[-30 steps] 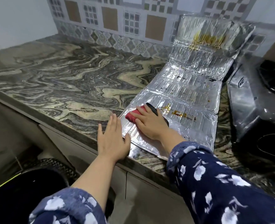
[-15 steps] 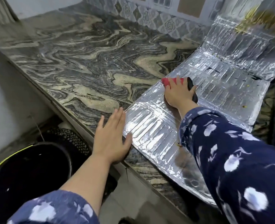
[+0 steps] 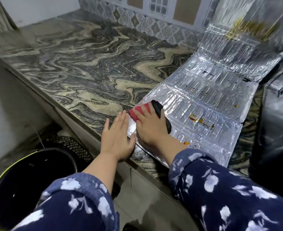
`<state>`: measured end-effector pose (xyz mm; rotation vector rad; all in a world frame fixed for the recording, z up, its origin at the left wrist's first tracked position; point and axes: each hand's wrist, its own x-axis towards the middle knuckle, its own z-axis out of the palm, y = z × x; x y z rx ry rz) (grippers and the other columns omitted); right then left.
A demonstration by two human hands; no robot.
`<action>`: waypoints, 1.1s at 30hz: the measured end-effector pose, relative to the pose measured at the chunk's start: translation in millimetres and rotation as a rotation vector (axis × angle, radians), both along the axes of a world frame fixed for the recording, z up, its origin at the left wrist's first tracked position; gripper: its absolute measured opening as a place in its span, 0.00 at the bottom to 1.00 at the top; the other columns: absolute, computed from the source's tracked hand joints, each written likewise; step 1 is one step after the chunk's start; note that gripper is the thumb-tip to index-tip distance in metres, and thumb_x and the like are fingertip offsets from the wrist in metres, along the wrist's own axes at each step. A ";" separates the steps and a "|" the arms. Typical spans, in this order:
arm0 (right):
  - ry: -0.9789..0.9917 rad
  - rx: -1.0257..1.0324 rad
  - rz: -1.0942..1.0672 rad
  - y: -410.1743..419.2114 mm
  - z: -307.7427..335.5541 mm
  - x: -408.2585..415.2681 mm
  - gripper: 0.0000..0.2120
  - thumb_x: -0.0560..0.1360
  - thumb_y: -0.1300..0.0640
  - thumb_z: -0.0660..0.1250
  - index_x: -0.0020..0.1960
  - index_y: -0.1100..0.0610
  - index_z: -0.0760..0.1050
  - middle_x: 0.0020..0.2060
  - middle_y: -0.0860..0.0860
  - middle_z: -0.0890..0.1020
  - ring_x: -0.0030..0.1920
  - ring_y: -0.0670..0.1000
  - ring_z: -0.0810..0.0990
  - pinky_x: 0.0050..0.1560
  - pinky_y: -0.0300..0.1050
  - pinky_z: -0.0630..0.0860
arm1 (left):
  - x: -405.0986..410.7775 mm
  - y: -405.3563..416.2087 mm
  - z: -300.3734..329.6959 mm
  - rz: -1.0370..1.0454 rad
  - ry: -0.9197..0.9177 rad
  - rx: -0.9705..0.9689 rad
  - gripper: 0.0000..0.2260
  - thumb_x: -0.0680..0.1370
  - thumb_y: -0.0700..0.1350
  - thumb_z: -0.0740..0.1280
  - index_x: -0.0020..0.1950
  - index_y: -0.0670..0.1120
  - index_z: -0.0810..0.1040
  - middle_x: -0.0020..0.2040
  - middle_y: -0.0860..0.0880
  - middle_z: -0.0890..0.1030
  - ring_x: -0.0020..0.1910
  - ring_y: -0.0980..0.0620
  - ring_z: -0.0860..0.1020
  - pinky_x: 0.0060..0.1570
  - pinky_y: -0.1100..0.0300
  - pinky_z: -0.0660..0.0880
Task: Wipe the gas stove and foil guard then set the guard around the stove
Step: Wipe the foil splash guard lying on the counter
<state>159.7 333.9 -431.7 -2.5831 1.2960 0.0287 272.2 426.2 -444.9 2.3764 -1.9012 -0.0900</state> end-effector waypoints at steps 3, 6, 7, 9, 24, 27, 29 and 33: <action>-0.017 -0.007 0.103 -3.4 2.1 -13.8 0.24 0.81 0.48 0.47 0.76 0.39 0.50 0.78 0.44 0.47 0.77 0.48 0.39 0.73 0.63 0.36 | -0.6 0.2 1.6 -0.004 -0.005 0.000 0.38 0.71 0.60 0.38 0.78 0.45 0.49 0.79 0.50 0.47 0.78 0.54 0.46 0.76 0.47 0.46; -0.020 -0.038 0.040 -18.5 2.5 -32.0 0.24 0.81 0.46 0.45 0.76 0.39 0.51 0.78 0.44 0.47 0.77 0.48 0.40 0.72 0.62 0.35 | 0.1 1.1 1.3 -0.011 0.003 -0.002 0.36 0.72 0.60 0.38 0.79 0.45 0.47 0.79 0.50 0.46 0.78 0.54 0.44 0.76 0.46 0.45; -0.011 -0.036 -0.019 -28.4 2.9 -35.9 0.24 0.81 0.46 0.44 0.76 0.40 0.50 0.78 0.45 0.47 0.77 0.48 0.39 0.72 0.62 0.35 | 0.2 1.1 0.8 -0.012 0.005 -0.008 0.36 0.73 0.60 0.39 0.78 0.45 0.47 0.79 0.49 0.46 0.78 0.54 0.44 0.76 0.46 0.45; 0.002 -0.018 -0.143 -50.7 4.7 -39.0 0.25 0.80 0.46 0.44 0.77 0.41 0.49 0.78 0.46 0.46 0.78 0.50 0.39 0.72 0.65 0.35 | 1.0 0.1 -0.5 -0.017 0.010 -0.023 0.34 0.75 0.59 0.42 0.78 0.45 0.47 0.79 0.49 0.46 0.78 0.54 0.44 0.76 0.46 0.45; -0.002 0.016 -0.203 54.5 2.7 -44.4 0.23 0.81 0.44 0.44 0.76 0.37 0.49 0.78 0.44 0.44 0.77 0.50 0.37 0.74 0.62 0.37 | 4.8 2.1 2.2 -0.046 0.017 -0.008 0.34 0.75 0.57 0.45 0.78 0.42 0.48 0.79 0.47 0.48 0.78 0.52 0.46 0.75 0.45 0.46; 0.008 0.022 -0.243 52.1 3.3 -72.0 0.23 0.81 0.43 0.44 0.75 0.36 0.49 0.78 0.43 0.42 0.77 0.48 0.37 0.74 0.62 0.37 | 2.8 2.9 4.9 -0.052 0.024 0.008 0.32 0.78 0.56 0.49 0.78 0.42 0.47 0.79 0.47 0.47 0.78 0.51 0.45 0.76 0.44 0.47; 0.004 -0.007 -0.311 38.3 3.0 -86.3 0.23 0.80 0.42 0.44 0.76 0.37 0.49 0.78 0.43 0.44 0.77 0.48 0.38 0.74 0.62 0.38 | 2.1 2.7 6.4 -0.056 0.019 0.015 0.32 0.78 0.56 0.49 0.78 0.42 0.47 0.79 0.47 0.47 0.78 0.51 0.45 0.76 0.45 0.47; 0.015 -0.020 -0.443 -7.9 2.9 -101.7 0.24 0.80 0.43 0.44 0.76 0.40 0.50 0.78 0.46 0.46 0.77 0.50 0.39 0.74 0.64 0.39 | 4.9 2.3 4.9 -0.063 0.018 0.008 0.32 0.78 0.56 0.49 0.78 0.42 0.47 0.79 0.47 0.47 0.78 0.51 0.45 0.76 0.45 0.47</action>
